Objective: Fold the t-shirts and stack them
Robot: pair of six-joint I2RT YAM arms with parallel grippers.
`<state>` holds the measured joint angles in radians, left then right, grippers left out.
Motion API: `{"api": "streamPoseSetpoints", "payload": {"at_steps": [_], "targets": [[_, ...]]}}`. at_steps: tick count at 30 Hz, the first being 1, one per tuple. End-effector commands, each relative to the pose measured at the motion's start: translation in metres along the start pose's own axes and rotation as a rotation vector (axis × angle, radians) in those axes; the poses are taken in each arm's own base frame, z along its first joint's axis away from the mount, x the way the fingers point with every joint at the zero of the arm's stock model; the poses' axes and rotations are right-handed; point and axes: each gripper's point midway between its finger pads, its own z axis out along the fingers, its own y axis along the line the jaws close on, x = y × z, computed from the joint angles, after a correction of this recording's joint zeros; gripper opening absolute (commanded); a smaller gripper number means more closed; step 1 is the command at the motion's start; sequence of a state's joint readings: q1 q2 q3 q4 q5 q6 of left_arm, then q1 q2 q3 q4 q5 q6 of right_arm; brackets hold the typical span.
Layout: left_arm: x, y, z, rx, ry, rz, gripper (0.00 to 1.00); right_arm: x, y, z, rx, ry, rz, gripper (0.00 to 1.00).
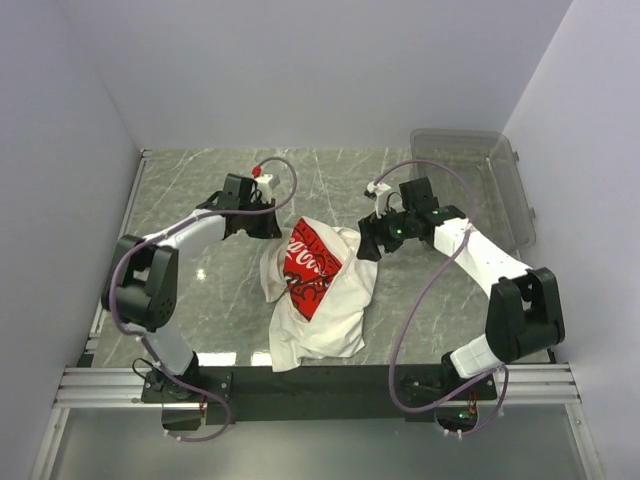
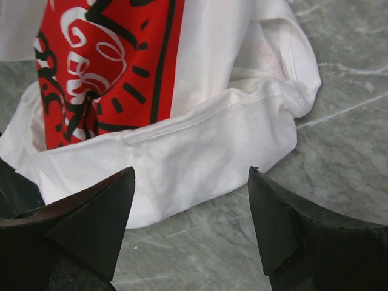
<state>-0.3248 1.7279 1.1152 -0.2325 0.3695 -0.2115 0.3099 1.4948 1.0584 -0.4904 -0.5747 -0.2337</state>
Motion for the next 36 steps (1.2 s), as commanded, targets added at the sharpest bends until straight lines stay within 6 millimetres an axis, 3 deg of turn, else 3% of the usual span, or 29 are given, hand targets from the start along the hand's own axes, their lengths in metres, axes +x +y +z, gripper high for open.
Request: {"api": "streamPoseSetpoints", "payload": {"at_steps": [1, 5, 6, 8, 9, 17, 18, 20, 21, 22, 24, 26, 27, 29, 30, 33, 35, 36], "targets": [[-0.059, -0.039, -0.061, 0.057, -0.23, 0.099, 0.01, -0.028, 0.016, -0.032, -0.002, -0.117, -0.103, 0.82], [-0.104, -0.075, -0.132, 0.091, -0.435, 0.178, 0.0, -0.026, 0.029, -0.061, -0.033, -0.201, -0.175, 0.83], [-0.12, -0.091, -0.159, 0.115, -0.509, 0.212, 0.0, -0.025, 0.031, -0.065, -0.038, -0.215, -0.201, 0.83], [-0.132, -0.112, -0.185, 0.172, -0.562, 0.246, 0.0, -0.017, 0.035, -0.068, -0.066, -0.235, -0.215, 0.84], [-0.143, -0.128, -0.208, 0.205, -0.607, 0.266, 0.0, -0.017, 0.039, -0.073, -0.074, -0.257, -0.241, 0.84], [-0.188, -0.218, -0.31, 0.398, -0.807, 0.368, 0.0, -0.011, 0.04, -0.097, -0.089, -0.366, -0.258, 0.84], [-0.198, -0.231, -0.334, 0.418, -0.861, 0.391, 0.0, -0.009, 0.038, -0.099, -0.085, -0.369, -0.254, 0.84], [-0.205, -0.25, -0.358, 0.45, -0.913, 0.417, 0.0, -0.009, 0.04, -0.102, -0.092, -0.376, -0.269, 0.84], [-0.209, -0.265, -0.384, 0.481, -0.967, 0.445, 0.0, -0.009, 0.041, -0.103, -0.096, -0.377, -0.272, 0.84], [-0.211, -0.272, -0.398, 0.494, -0.998, 0.455, 0.0, -0.009, 0.042, -0.104, -0.1, -0.379, -0.28, 0.84], [-0.214, -0.287, -0.433, 0.53, -1.07, 0.48, 0.01, -0.016, 0.054, -0.113, -0.133, -0.398, -0.331, 0.84], [-0.214, -0.293, -0.45, 0.543, -1.096, 0.486, 0.0, -0.023, 0.066, -0.125, -0.164, -0.417, -0.446, 0.84], [-0.213, -0.296, -0.459, 0.547, -1.112, 0.497, 0.0, -0.034, 0.08, -0.141, -0.192, -0.433, -0.487, 0.85], [-0.21, -0.295, -0.46, 0.541, -1.107, 0.499, 0.0, -0.048, 0.09, -0.155, -0.207, -0.452, -0.561, 0.85], [-0.207, -0.292, -0.452, 0.529, -1.087, 0.499, 0.0, -0.062, 0.102, -0.17, -0.219, -0.471, -0.596, 0.86], [-0.199, -0.28, -0.428, 0.495, -1.031, 0.484, 0.0, -0.089, 0.133, -0.182, -0.29, -0.477, -0.65, 0.86], [-0.195, -0.275, -0.416, 0.486, -1.001, 0.473, 0.0, -0.101, 0.14, -0.172, -0.302, -0.445, -0.606, 0.85], [-0.191, -0.272, -0.409, 0.481, -0.983, 0.465, 0.0, -0.116, 0.157, -0.173, -0.325, -0.477, -0.651, 0.85]]}}
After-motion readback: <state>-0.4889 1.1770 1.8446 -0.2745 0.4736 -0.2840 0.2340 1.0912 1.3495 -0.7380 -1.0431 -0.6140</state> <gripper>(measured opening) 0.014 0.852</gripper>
